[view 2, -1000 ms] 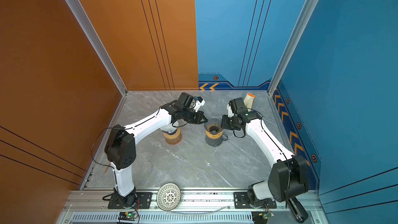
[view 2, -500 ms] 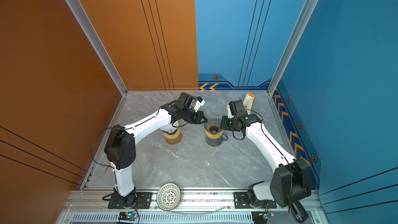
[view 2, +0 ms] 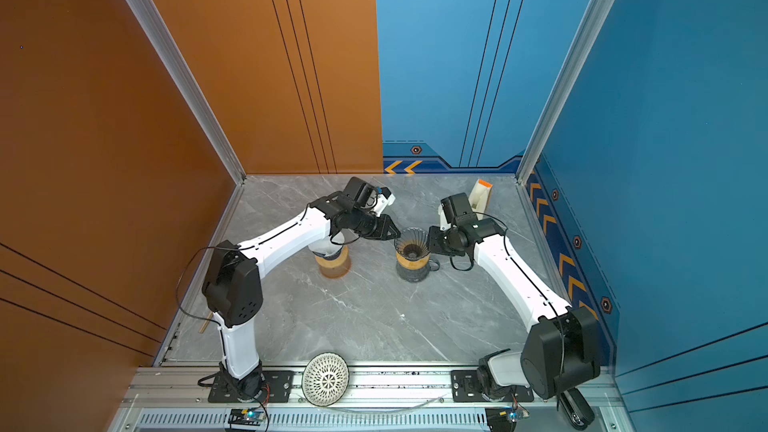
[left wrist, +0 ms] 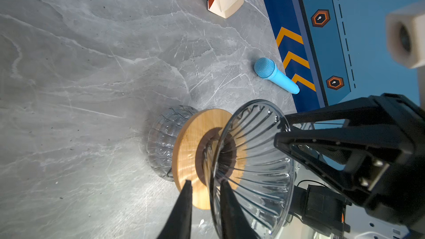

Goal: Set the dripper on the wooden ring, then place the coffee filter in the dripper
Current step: 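Hold the seated dripper with both grippers, then open the right gripper, then release the dripper with the left gripper while the right gripper reaches to the filter box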

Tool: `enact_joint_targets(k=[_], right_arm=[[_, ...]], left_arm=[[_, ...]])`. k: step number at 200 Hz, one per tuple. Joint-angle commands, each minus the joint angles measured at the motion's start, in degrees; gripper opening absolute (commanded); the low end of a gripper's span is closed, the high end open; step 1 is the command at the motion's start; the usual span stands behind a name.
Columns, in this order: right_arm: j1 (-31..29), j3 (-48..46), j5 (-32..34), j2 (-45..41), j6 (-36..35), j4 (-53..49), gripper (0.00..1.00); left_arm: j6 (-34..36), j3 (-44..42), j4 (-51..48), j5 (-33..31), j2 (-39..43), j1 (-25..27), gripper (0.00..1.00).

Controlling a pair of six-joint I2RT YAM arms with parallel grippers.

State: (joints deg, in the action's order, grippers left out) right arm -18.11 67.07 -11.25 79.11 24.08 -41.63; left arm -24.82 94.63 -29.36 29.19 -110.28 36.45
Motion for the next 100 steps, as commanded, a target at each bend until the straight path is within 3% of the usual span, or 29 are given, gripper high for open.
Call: enact_joint_targets(k=[1,73,100], right_arm=[[-0.1,2.49,1.72,-1.98,-0.26,-3.31,0.28],[1.99,5.29,6.27,-6.1,-3.11,-6.49,0.33],[4.01,6.85,9.31,-5.95,-5.3,-7.23,0.33]], left_arm=[[1.01,2.13,-2.1,-0.47,0.01,0.37,0.28],[2.33,4.19,-2.08,-1.94,3.96,-1.38,0.4],[3.83,4.25,-2.01,-5.14,6.69,-1.42,0.59]])
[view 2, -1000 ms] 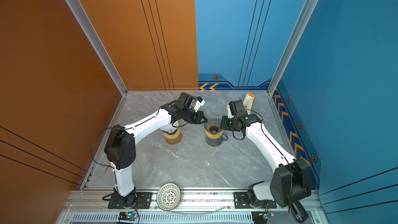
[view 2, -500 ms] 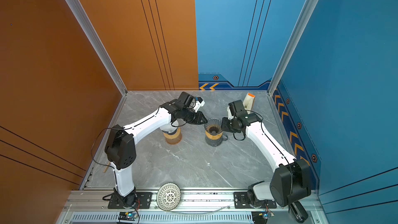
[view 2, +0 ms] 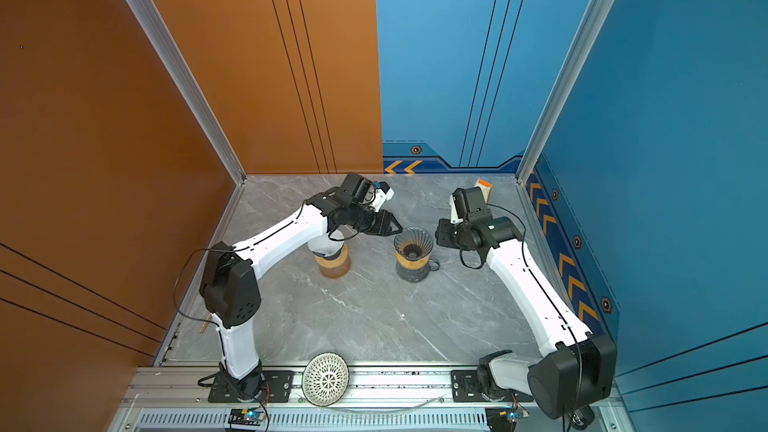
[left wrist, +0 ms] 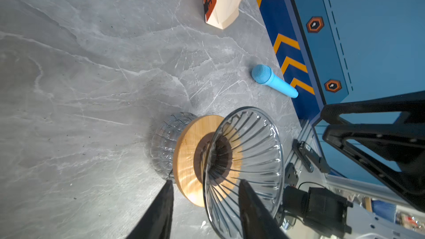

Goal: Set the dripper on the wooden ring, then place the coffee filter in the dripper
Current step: 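Release the dripper with the left gripper while the right gripper reaches to the filter box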

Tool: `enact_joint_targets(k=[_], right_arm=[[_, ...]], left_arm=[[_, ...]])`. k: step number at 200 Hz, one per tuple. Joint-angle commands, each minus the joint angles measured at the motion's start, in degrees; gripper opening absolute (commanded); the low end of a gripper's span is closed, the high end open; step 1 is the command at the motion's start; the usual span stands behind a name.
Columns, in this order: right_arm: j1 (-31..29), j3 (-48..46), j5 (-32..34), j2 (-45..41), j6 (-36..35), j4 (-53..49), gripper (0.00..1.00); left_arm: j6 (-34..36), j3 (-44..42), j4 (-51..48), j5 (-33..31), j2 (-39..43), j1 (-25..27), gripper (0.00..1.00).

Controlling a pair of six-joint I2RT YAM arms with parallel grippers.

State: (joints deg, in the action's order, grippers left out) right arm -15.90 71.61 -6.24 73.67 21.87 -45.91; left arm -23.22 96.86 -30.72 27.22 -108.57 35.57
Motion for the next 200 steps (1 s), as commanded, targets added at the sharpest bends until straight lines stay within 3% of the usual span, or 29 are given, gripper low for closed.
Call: enact_joint_targets(k=[1,38,77,131,200], right_arm=[[1.91,2.35,4.35,-0.48,-3.16,-2.95,0.33],[6.52,3.95,7.12,1.02,-4.54,-2.54,0.32],[11.32,1.88,8.24,3.72,-4.73,3.78,0.34],[14.91,4.66,8.69,13.52,-5.17,8.93,0.33],[15.35,10.09,12.65,25.11,-5.6,12.09,0.28]], left_arm=[[2.27,2.02,-0.65,-3.2,5.06,-0.53,0.59],[3.27,0.87,-0.46,-5.1,8.85,-0.61,0.78],[2.88,-6.45,3.9,-8.21,14.5,-0.33,0.92],[0.22,-18.92,11.07,-11.51,20.79,-0.51,0.97],[-0.31,-21.68,11.65,-12.85,20.4,-1.01,0.98]])
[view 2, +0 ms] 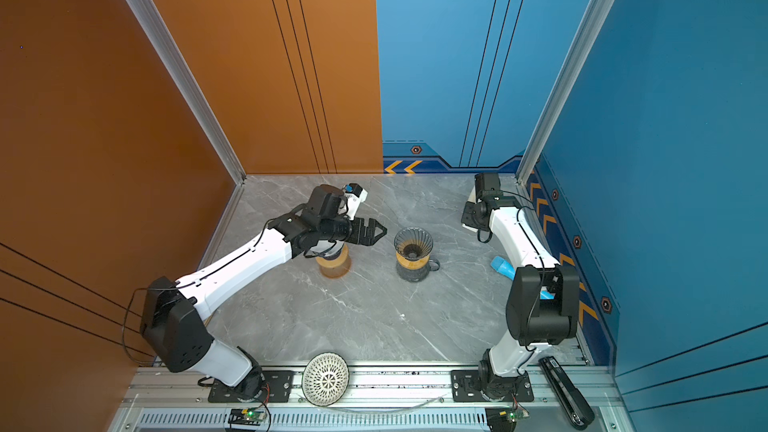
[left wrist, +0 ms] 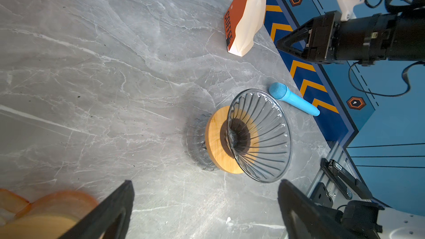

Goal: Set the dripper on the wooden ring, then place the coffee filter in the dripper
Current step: 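Release the dripper with the left gripper while the right gripper reaches to the filter box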

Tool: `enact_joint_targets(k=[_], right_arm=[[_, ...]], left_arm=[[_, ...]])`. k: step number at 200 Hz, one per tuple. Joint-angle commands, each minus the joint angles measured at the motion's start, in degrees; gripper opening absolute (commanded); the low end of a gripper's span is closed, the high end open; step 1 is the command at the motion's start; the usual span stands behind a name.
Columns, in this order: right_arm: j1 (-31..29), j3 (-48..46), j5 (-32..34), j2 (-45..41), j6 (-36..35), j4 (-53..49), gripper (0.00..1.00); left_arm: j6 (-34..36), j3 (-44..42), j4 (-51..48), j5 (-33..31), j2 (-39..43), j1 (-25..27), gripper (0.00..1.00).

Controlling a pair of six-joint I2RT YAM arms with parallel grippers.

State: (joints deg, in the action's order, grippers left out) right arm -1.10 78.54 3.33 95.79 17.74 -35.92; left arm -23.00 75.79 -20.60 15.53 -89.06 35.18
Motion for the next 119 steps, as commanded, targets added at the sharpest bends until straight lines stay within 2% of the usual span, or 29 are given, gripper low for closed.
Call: enact_joint_targets(k=[1,57,119], right_arm=[[0.56,3.27,3.08,3.13,-1.43,2.18,0.28],[2.06,7.64,4.62,11.26,-1.39,5.01,0.23],[2.6,12.14,5.12,18.59,-1.21,6.67,0.24]], left_arm=[[-0.54,-0.58,1.57,-1.09,0.85,-0.5,0.98],[-0.19,0.41,1.31,-0.27,0.02,-0.9,0.98],[-0.24,2.21,0.07,1.05,-1.71,-2.22,0.98]])
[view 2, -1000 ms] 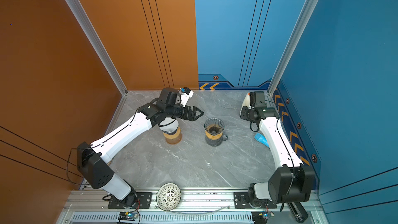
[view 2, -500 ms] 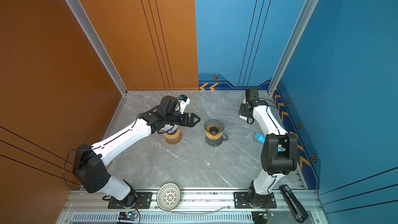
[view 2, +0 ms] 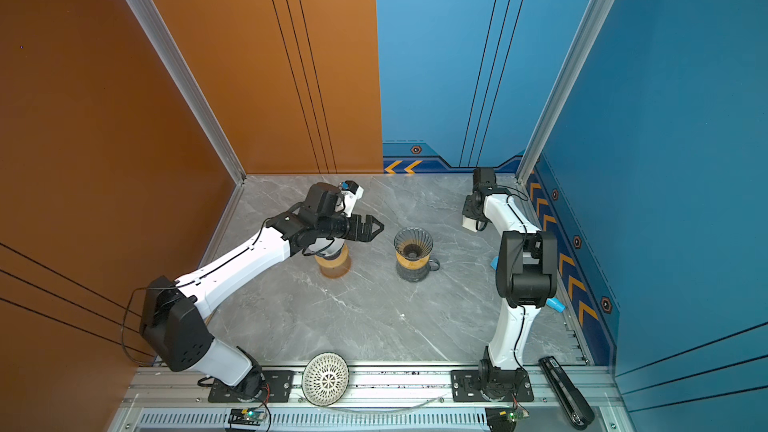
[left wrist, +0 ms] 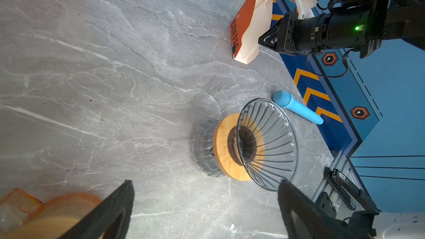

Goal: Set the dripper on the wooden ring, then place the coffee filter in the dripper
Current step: 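Release the dripper with the left gripper while the right gripper reaches to the filter box, then pull a white paper filter out of the orange-topped box with the right gripper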

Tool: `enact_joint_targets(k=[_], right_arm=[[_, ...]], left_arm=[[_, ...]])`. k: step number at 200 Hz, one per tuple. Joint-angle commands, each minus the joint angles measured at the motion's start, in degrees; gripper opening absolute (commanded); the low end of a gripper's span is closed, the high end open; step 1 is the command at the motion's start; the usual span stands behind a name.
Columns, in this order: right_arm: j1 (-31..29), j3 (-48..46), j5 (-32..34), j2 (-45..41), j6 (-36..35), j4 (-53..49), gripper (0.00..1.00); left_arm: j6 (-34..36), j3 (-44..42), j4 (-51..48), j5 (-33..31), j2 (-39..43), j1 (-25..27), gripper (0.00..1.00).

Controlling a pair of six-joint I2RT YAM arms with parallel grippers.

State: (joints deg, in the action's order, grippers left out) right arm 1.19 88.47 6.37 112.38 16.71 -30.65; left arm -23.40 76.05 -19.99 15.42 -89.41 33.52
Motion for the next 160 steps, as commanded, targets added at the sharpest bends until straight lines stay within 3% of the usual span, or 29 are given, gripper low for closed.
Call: enact_joint_targets(k=[1,160], right_arm=[[0.3,2.32,2.12,2.07,-0.18,1.44,0.24],[0.94,10.25,2.94,12.22,-0.89,0.61,0.23]], left_arm=[[0.13,1.97,-0.56,1.18,-1.42,-0.56,0.98],[-1.2,3.63,-2.34,2.78,-5.32,-1.35,0.98]])
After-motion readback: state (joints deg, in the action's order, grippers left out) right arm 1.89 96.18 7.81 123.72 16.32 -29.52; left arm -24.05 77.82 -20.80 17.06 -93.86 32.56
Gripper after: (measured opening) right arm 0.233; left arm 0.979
